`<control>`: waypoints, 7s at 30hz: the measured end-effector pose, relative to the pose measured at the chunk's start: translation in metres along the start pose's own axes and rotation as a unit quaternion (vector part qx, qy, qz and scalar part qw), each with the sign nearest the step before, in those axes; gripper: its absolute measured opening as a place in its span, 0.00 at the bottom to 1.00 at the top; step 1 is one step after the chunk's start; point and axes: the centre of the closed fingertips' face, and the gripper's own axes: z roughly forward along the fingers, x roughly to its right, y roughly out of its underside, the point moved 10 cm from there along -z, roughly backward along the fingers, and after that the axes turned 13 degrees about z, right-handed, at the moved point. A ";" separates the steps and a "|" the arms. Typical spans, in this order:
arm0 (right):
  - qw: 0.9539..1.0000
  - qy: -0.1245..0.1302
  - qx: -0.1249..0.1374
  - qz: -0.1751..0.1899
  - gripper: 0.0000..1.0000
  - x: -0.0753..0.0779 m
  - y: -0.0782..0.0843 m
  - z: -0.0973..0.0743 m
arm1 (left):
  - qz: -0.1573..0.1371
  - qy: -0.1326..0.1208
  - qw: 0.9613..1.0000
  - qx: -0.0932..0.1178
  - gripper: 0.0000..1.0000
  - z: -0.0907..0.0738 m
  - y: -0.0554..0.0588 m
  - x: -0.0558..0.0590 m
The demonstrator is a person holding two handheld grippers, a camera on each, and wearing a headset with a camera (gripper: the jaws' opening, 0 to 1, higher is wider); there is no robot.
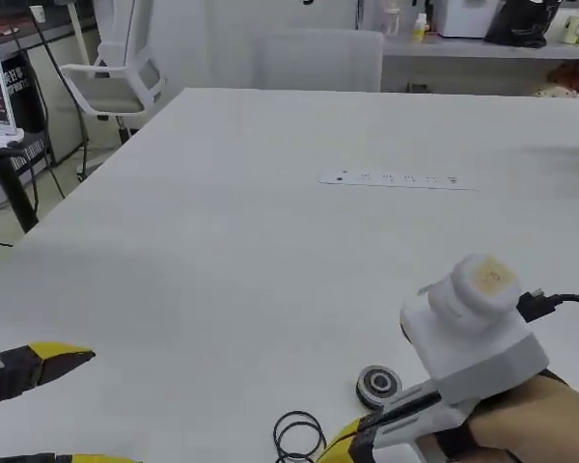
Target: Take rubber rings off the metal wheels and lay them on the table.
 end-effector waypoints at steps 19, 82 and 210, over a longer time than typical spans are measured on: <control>1.000 0.019 -0.012 -0.015 0.00 0.004 0.002 0.001 | -0.005 -0.003 1.000 0.004 0.73 -0.001 -0.002 0.003; 0.970 0.142 0.193 0.035 0.18 0.058 -0.019 -0.088 | 0.057 0.044 0.996 0.046 0.76 0.017 -0.058 -0.008; 0.979 0.110 0.136 0.105 0.00 0.072 -0.002 -0.065 | 0.155 0.193 0.969 -0.001 0.13 0.220 -0.064 0.039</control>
